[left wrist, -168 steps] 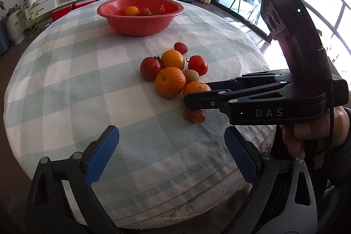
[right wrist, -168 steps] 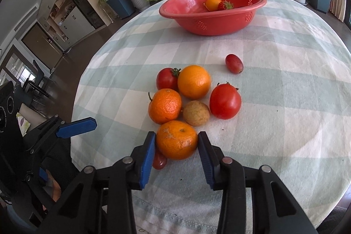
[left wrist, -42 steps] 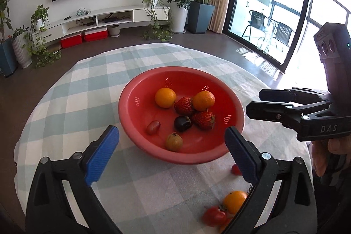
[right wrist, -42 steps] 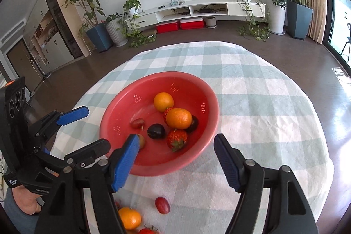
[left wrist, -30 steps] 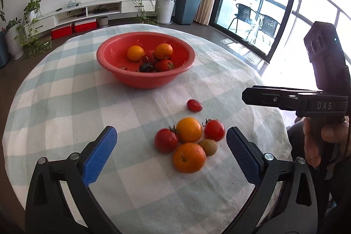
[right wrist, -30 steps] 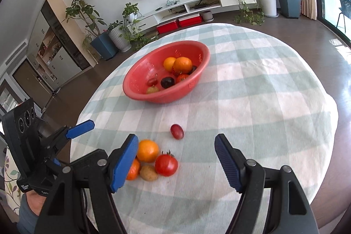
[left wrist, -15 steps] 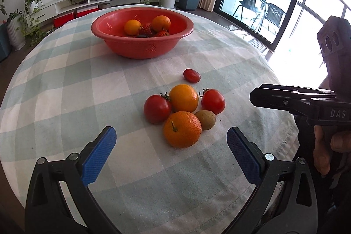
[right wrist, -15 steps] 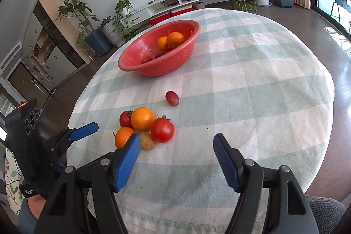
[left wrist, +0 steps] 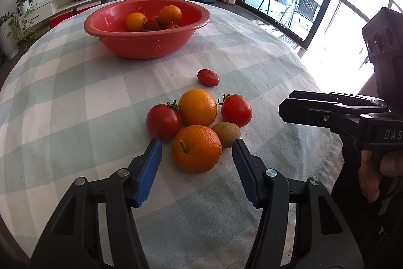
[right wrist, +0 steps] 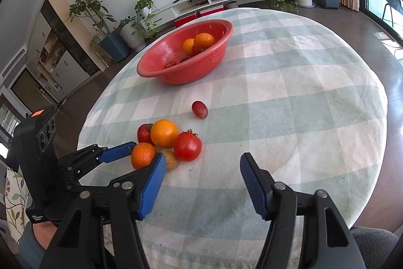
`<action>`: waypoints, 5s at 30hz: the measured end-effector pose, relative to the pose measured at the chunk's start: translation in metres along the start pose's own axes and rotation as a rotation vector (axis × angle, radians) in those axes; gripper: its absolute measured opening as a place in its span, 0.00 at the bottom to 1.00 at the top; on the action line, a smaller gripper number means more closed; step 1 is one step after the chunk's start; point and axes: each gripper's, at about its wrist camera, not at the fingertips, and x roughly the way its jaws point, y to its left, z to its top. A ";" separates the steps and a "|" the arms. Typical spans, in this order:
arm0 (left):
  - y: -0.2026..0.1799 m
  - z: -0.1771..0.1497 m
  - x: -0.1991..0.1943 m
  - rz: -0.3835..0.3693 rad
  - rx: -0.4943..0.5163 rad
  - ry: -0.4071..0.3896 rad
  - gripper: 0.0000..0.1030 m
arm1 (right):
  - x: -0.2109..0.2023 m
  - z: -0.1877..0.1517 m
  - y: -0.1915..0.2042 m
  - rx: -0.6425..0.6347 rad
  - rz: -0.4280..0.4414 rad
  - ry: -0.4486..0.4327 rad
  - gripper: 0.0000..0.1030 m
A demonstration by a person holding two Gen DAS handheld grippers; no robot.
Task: Organize fruits
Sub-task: 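Grasp a mandarin with the left tool while the right tool grasps a red tomato, then carry the mandarin and tomato into the red bowl and open both tools, then withdraw both tools from the bowl back toward the remaining fruit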
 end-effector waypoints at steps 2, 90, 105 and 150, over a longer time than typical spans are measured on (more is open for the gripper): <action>0.000 0.000 0.002 0.000 0.001 0.008 0.47 | 0.001 -0.001 0.000 -0.004 0.000 0.005 0.61; 0.069 0.104 -0.048 0.086 -0.038 -0.182 0.36 | -0.001 0.120 0.017 -0.115 -0.008 -0.061 0.34; 0.095 0.174 0.031 0.136 0.025 -0.091 0.36 | 0.103 0.157 0.052 -0.291 -0.066 0.094 0.34; 0.098 0.145 0.013 0.103 -0.035 -0.173 0.80 | 0.065 0.133 0.036 -0.244 -0.114 -0.008 0.53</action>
